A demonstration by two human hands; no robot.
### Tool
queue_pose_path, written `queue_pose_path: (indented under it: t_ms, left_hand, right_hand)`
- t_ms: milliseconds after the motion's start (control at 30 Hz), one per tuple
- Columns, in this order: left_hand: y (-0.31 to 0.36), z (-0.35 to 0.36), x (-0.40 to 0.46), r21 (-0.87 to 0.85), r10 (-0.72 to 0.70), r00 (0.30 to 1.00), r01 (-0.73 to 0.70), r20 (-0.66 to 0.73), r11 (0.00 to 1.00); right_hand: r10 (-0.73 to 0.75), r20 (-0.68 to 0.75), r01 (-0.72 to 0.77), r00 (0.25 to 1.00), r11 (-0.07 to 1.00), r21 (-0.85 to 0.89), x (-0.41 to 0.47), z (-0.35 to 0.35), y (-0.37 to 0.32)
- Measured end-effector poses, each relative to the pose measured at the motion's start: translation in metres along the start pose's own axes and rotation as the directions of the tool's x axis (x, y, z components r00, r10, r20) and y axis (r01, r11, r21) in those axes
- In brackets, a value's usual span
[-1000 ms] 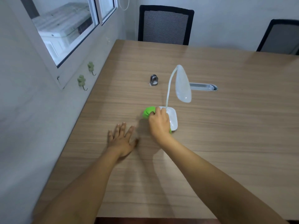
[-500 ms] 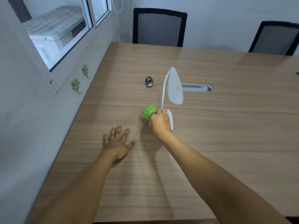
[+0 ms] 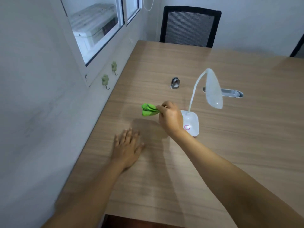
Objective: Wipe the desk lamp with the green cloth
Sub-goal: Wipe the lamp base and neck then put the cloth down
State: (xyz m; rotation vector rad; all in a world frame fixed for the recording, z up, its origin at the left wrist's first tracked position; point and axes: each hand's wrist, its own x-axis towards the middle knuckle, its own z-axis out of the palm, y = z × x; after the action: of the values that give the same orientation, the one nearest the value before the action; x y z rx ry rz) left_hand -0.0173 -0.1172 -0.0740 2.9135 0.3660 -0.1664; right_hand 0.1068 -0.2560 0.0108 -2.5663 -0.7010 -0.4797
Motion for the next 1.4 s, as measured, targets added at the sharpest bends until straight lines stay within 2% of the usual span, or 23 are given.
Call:
queue_pose_path:
  t_ms: [233, 333, 400, 467, 500, 600, 667, 767, 867, 1000, 1133, 1200, 1300, 1400]
  left_hand:
    - [-0.008, 0.007, -0.003, 0.003, 0.048, 0.993, -0.048, -0.107, 0.999]
    - [-0.01, 0.01, -0.003, 0.014, 0.055, 0.989, -0.054, -0.139, 0.998]
    - [-0.011, 0.013, -0.002, 0.017, 0.057, 0.987, -0.055, -0.152, 0.998]
    - [-0.011, 0.014, -0.002, 0.023, 0.058, 0.987, -0.055, -0.153, 0.998]
    - [-0.011, 0.014, -0.002, 0.024, 0.06, 0.987, -0.057, -0.146, 0.998]
    - [-0.01, 0.011, -0.003, 0.019, 0.058, 0.987, -0.055, -0.151, 0.998]
    - [-0.01, 0.011, -0.004, 0.013, 0.048, 0.983, -0.046, -0.178, 0.999]
    - [-0.01, 0.013, -0.003, 0.006, 0.04, 0.983, -0.039, -0.18, 0.999]
    - [-0.01, 0.012, -0.003, 0.004, 0.038, 0.984, -0.038, -0.175, 0.999]
    - [-0.01, 0.011, -0.003, 0.019, 0.045, 0.984, -0.042, -0.172, 0.999]
    - [-0.009, 0.005, -0.002, 0.032, 0.024, 0.998, -0.021, -0.066, 0.999]
    - [-0.001, 0.002, -0.006, 0.046, 0.017, 0.997, -0.014, -0.07, 0.999]
    - [0.023, 0.0, -0.018, -0.042, -0.002, 0.992, -0.003, -0.124, 0.999]
    - [0.046, 0.007, -0.028, -0.066, 0.019, 0.995, -0.026, -0.102, 0.998]
  right_hand:
    - [-0.231, -0.009, 0.227, 0.973, 0.963, -0.147, 0.016, 0.043, -0.049]
    - [-0.222, 0.102, 0.24, 0.97, 0.944, -0.226, 0.013, 0.063, -0.051]
    - [-0.191, 0.205, 0.237, 0.96, 0.944, -0.23, 0.009, 0.071, -0.052]
    - [-0.176, 0.239, 0.231, 0.955, 0.946, -0.227, 0.004, 0.075, -0.052]
    - [-0.179, 0.239, 0.232, 0.954, 0.949, -0.214, 0.001, 0.076, -0.051]
    - [-0.127, 0.394, 0.196, 0.91, 0.97, -0.141, -0.006, 0.074, -0.047]
    - [-0.091, 0.435, 0.147, 0.896, 0.984, -0.098, -0.009, 0.068, -0.044]
    - [-0.089, 0.407, 0.073, 0.909, 0.996, 0.053, -0.012, 0.057, -0.04]
    - [-0.107, 0.279, 0.069, 0.954, 0.988, 0.141, -0.021, 0.041, -0.028]
    - [-0.087, 0.265, 0.097, 0.96, 0.995, -0.028, -0.048, 0.012, 0.011]
    - [0.12, 0.268, -0.076, 0.956, 0.982, -0.171, -0.094, -0.021, 0.063]
    - [0.246, 0.346, -0.184, 0.905, 0.962, -0.203, -0.119, -0.033, 0.086]
    - [0.424, 0.403, -0.356, 0.811, 0.905, -0.233, -0.152, -0.039, 0.111]
    - [0.51, 0.415, -0.446, 0.754, 0.86, -0.246, -0.174, -0.041, 0.121]
